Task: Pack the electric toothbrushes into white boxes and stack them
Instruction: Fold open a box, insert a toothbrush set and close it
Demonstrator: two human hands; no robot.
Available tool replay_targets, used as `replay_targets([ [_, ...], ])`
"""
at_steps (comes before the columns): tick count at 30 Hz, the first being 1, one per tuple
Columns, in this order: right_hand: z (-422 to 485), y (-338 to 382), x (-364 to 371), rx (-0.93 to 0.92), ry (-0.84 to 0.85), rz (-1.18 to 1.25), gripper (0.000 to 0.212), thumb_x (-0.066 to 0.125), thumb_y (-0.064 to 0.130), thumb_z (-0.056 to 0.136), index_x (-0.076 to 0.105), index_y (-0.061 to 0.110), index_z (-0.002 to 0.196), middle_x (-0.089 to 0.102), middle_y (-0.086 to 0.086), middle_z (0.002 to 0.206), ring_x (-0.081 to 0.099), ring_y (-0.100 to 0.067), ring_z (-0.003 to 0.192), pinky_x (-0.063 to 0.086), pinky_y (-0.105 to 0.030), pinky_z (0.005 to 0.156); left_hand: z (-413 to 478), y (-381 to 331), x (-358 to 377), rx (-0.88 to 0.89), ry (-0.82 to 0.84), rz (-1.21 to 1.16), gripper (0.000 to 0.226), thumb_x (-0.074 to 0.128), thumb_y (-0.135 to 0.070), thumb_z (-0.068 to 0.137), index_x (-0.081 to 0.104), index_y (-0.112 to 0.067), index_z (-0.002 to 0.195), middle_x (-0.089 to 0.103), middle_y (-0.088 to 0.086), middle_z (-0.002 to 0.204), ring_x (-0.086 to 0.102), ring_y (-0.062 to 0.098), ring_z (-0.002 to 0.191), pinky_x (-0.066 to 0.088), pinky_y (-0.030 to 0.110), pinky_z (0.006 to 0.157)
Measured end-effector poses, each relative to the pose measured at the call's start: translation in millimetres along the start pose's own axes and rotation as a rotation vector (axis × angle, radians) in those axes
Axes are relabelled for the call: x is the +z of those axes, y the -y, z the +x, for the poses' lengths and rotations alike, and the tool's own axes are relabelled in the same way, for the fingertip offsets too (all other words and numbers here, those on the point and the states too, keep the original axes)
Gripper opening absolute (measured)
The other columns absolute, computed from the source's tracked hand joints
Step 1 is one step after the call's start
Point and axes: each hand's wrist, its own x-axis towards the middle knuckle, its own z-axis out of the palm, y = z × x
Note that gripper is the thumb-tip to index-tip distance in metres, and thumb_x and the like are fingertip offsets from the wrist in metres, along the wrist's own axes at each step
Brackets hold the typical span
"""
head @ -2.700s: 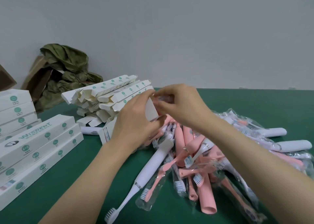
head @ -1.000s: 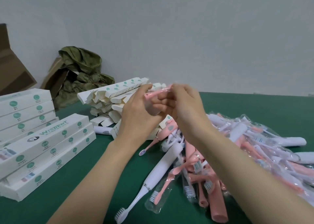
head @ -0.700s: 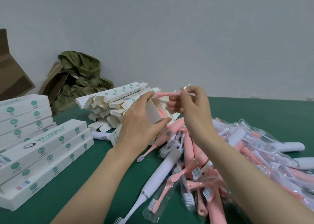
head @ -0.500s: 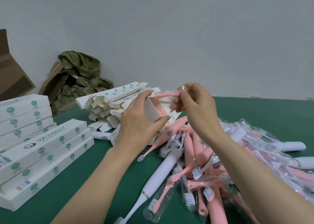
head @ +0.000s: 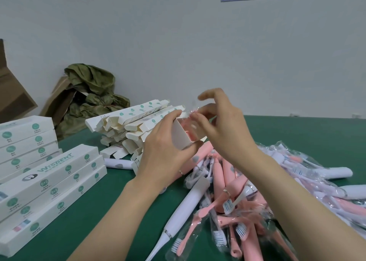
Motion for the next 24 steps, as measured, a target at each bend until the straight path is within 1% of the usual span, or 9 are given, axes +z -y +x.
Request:
replay_targets([
  [3, -1, -2, -1, -0.019, -0.056, -0.036, 0.008, 0.069, 0.015, 0.086, 0.062, 0.013, 0.09, 0.062, 0.008, 0.076, 0.054, -0.003, 0.069, 0.037, -0.006, 0.065, 1, 1, 1, 0.001, 0.004, 0.002, 0.069, 0.082, -0.023, 0.065, 0.053, -0.015, 0.128, 0.059, -0.007, 0.116, 0.049, 0.005, 0.107, 0.029, 0.002, 0.088],
  [5, -4, -1, 7, -0.083, 0.004, -0.166, 0.006, 0.066, 0.013, 0.087, 0.068, 0.009, 0.09, 0.056, 0.001, 0.079, 0.046, -0.006, 0.069, 0.035, -0.009, 0.068, 1, 3, 2, 0.002, 0.014, 0.004, 0.069, 0.08, -0.021, 0.065, 0.053, -0.015, 0.128, 0.061, -0.004, 0.119, 0.051, 0.007, 0.108, 0.029, 0.002, 0.088],
  [9, -6, -3, 16, -0.138, 0.243, -0.324, 0.029, 0.046, 0.004, 0.092, 0.067, 0.01, 0.111, 0.046, -0.003, 0.09, 0.04, -0.02, 0.089, 0.04, -0.034, 0.076, 1, 4, 3, -0.02, 0.015, 0.0, 0.068, 0.076, -0.018, 0.064, 0.054, -0.014, 0.128, 0.061, -0.002, 0.121, 0.052, 0.009, 0.11, 0.028, -0.001, 0.087],
  [13, -3, -6, 2, 0.024, -0.014, -0.172, 0.025, 0.055, 0.015, 0.093, 0.059, 0.012, 0.118, 0.052, 0.002, 0.101, 0.046, -0.011, 0.089, 0.038, -0.024, 0.081, 2, 6, 2, -0.016, -0.009, -0.017, 0.066, 0.08, -0.032, 0.067, 0.051, -0.022, 0.125, 0.054, -0.017, 0.114, 0.048, 0.001, 0.106, 0.033, 0.005, 0.088],
  [15, -1, -8, 0, 0.215, 0.015, -0.084, 0.032, 0.054, 0.028, 0.095, 0.052, 0.016, 0.124, 0.056, 0.004, 0.101, 0.052, -0.008, 0.083, 0.04, -0.02, 0.072, 3, 9, 2, -0.023, -0.008, -0.026, 0.068, 0.08, -0.036, 0.067, 0.049, -0.024, 0.126, 0.051, -0.019, 0.114, 0.046, -0.002, 0.106, 0.033, 0.006, 0.089],
  [17, -1, -9, 3, 0.342, 0.106, -0.009, 0.031, 0.045, 0.026, 0.098, 0.053, 0.016, 0.126, 0.062, 0.004, 0.094, 0.058, -0.01, 0.081, 0.045, -0.02, 0.068, 4, 12, 2, -0.004, 0.073, -0.039, 0.075, 0.08, -0.039, 0.067, 0.045, -0.024, 0.131, 0.046, -0.021, 0.118, 0.04, -0.007, 0.107, 0.027, -0.002, 0.088],
  [21, -2, -9, 4, 0.316, 0.054, -0.064, 0.033, 0.034, 0.016, 0.101, 0.063, 0.008, 0.113, 0.064, -0.005, 0.088, 0.054, -0.019, 0.083, 0.035, -0.026, 0.067, 0, 18, 5, 0.064, 0.379, -0.034, 0.109, 0.082, -0.044, 0.066, 0.006, -0.049, 0.144, 0.03, -0.029, 0.125, 0.023, -0.02, 0.115, 0.015, -0.005, 0.093],
  [22, -2, -9, 5, 0.315, 0.048, -0.062, 0.033, 0.034, 0.017, 0.101, 0.064, 0.004, 0.106, 0.064, -0.011, 0.088, 0.053, -0.022, 0.081, 0.033, -0.031, 0.066, -1, 19, 5, 0.033, 0.367, -0.074, 0.11, 0.081, -0.044, 0.067, 0.0, -0.056, 0.14, 0.03, -0.034, 0.124, 0.025, -0.022, 0.116, 0.019, -0.002, 0.096],
  [24, -3, -6, 7, 0.32, 0.062, -0.03, 0.036, 0.034, 0.018, 0.101, 0.06, -0.005, 0.091, 0.059, -0.017, 0.078, 0.047, -0.023, 0.068, 0.031, -0.034, 0.06, 0, 20, 4, -0.013, 0.242, -0.166, 0.098, 0.077, -0.041, 0.069, 0.01, -0.057, 0.138, 0.039, -0.036, 0.117, 0.038, -0.017, 0.111, 0.032, 0.004, 0.091],
])
